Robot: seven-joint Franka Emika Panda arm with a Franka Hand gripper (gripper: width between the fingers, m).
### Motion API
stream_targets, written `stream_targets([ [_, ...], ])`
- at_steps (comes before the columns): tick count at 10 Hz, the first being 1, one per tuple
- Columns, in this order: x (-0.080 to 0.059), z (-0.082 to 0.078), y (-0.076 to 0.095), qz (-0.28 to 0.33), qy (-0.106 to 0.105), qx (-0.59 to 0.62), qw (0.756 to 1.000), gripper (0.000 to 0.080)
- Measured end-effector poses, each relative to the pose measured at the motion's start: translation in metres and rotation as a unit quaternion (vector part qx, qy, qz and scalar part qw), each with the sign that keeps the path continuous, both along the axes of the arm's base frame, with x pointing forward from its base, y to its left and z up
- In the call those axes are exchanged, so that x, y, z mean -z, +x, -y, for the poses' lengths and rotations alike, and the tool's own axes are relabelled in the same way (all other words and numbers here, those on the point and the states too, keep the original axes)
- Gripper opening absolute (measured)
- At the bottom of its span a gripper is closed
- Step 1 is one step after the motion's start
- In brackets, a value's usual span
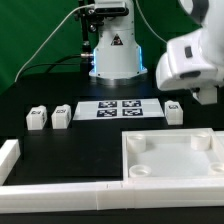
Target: Assemble one leg
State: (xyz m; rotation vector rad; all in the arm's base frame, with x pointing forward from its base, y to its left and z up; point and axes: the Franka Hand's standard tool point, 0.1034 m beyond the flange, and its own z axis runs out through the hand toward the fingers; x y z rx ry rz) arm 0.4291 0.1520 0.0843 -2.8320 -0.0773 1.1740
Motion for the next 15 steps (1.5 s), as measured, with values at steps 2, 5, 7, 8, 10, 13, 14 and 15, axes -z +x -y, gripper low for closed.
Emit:
stream_targets([
  [2,-0.040,0.020,0.032,0.123,0.015,0.010,0.992,0.0291],
  [5,-0.091,0.031,0.052,0.264,0.011,0.020,0.964,0.0291],
  [7,-0.087,0.032,0.056,0.365,0.013,0.027,0.931,0.0291],
  [8,-0.088,0.032,0.057,0.395,0.014,0.028,0.918,0.0291],
  [10,-0.086,0.035,0.066,0.498,0.013,0.028,0.866,0.0291],
  [13,-0.080,0.039,0.118,0.609,0.042,0.000,0.792,0.0291],
  [14,-0.081,0.041,0.135,0.624,0.045,-0.007,0.780,0.0291],
  [15,-0.084,0.044,0.146,0.616,0.038,-0.011,0.787,0.0291],
])
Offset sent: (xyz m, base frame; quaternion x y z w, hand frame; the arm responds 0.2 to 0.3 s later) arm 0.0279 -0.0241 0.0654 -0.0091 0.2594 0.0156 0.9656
